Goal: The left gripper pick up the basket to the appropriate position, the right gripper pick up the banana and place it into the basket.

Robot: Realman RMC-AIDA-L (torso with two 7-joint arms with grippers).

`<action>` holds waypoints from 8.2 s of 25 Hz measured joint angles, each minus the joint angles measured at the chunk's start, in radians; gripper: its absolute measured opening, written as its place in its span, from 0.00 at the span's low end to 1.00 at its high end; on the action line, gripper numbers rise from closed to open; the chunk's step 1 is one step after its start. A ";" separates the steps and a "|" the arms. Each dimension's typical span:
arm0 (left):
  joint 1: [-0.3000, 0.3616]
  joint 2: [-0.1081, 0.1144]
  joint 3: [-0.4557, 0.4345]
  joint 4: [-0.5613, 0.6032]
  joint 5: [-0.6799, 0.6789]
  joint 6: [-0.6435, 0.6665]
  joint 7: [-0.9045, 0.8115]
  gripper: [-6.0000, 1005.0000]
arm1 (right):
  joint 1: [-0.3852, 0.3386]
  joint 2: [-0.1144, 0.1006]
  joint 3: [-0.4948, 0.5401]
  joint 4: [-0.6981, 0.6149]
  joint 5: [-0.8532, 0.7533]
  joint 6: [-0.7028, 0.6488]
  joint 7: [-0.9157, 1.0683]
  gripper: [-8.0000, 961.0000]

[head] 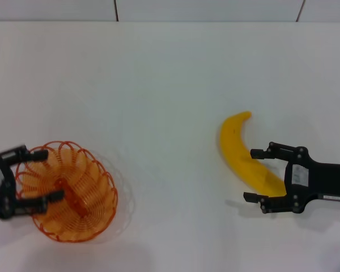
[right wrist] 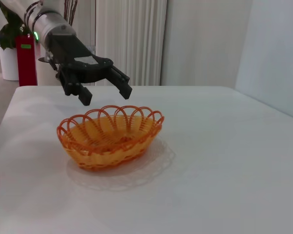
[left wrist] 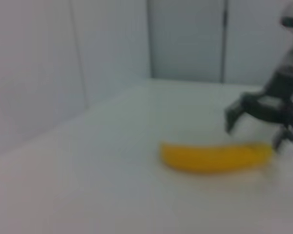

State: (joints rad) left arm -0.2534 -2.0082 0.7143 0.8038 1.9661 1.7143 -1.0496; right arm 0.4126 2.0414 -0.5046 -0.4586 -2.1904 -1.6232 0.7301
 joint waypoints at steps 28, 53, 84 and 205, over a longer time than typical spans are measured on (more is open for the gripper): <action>-0.404 0.044 0.306 0.364 0.539 -0.020 -0.600 0.82 | 0.070 -0.005 -0.007 -0.002 0.000 -0.001 0.040 0.93; -0.454 -0.021 0.398 0.181 0.634 -0.241 -0.542 0.79 | 0.094 -0.001 -0.008 0.001 -0.003 0.000 0.063 0.93; -0.451 -0.023 0.485 0.294 0.655 -0.181 -0.652 0.23 | 0.083 -0.003 -0.004 0.002 -0.007 0.008 0.065 0.93; 0.083 0.004 0.158 0.009 -0.256 -0.128 -0.045 0.87 | 0.025 -0.006 0.184 0.000 -0.002 0.007 0.089 0.93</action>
State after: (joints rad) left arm -0.1705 -2.0040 0.8718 0.8124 1.7106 1.5864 -1.0943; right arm 0.4376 2.0357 -0.3211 -0.4590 -2.1923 -1.6162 0.8187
